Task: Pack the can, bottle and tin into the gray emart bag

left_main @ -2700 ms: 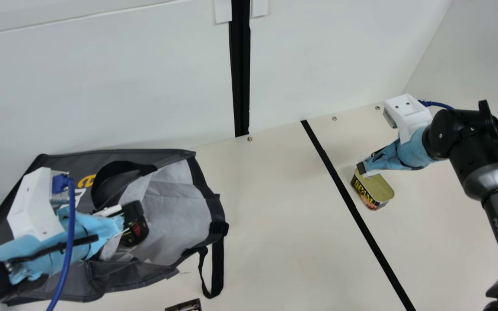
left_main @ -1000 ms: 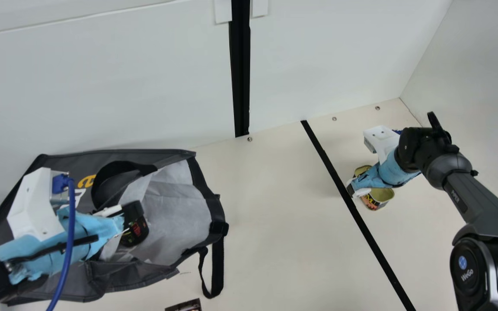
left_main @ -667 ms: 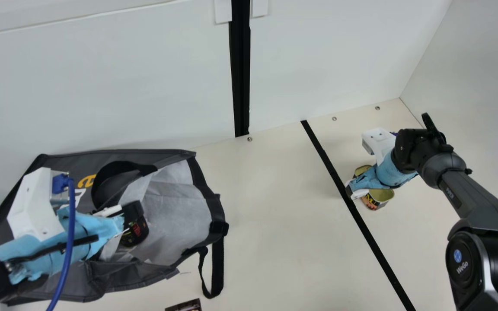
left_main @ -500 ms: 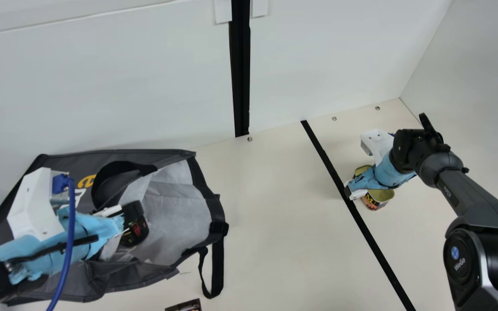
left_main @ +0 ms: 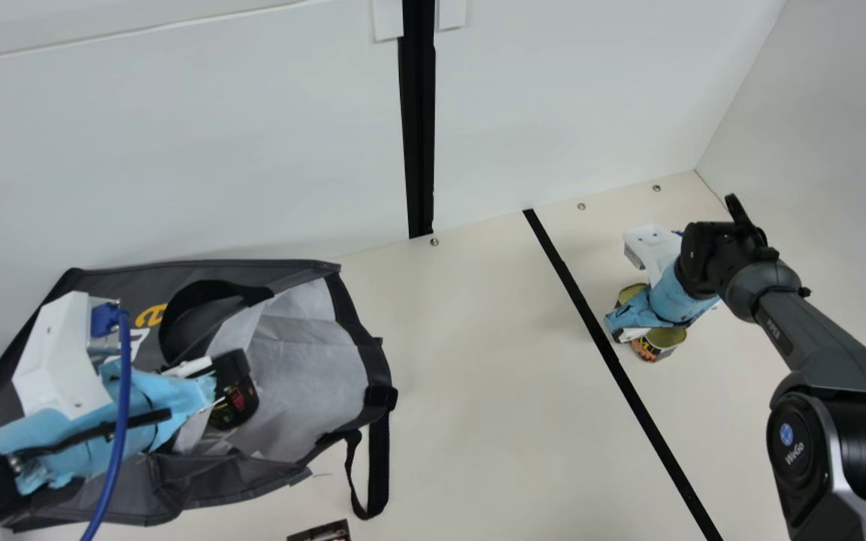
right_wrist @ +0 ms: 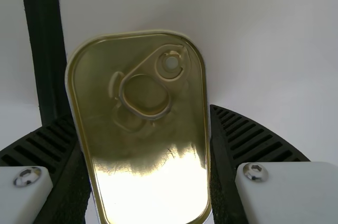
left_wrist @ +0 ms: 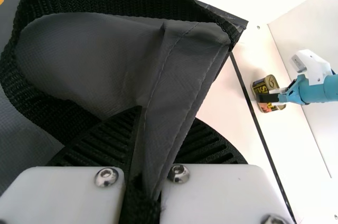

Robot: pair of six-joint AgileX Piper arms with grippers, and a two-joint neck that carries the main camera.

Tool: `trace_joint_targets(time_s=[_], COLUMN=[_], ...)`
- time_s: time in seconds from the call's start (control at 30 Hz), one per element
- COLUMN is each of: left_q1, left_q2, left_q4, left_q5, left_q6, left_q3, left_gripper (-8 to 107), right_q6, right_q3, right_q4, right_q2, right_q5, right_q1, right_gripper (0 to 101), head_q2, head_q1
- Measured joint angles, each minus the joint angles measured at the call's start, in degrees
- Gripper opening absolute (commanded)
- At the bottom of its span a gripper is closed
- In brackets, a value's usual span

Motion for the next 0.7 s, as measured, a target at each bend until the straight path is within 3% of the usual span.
trace_joint_targets(time_s=[0.7], left_q1=[0.0], left_q2=[0.0], left_q4=[0.0], left_q5=[0.0], left_q6=[0.0], left_q3=[0.0], left_gripper=[10], right_q6=[-0.2], right_q3=[3.3], right_q4=[0.4], right_q2=[-7.5], right_q5=[0.0], right_q1=[3.5], right_gripper=[0], head_q2=[0.0], head_q1=[0.0])
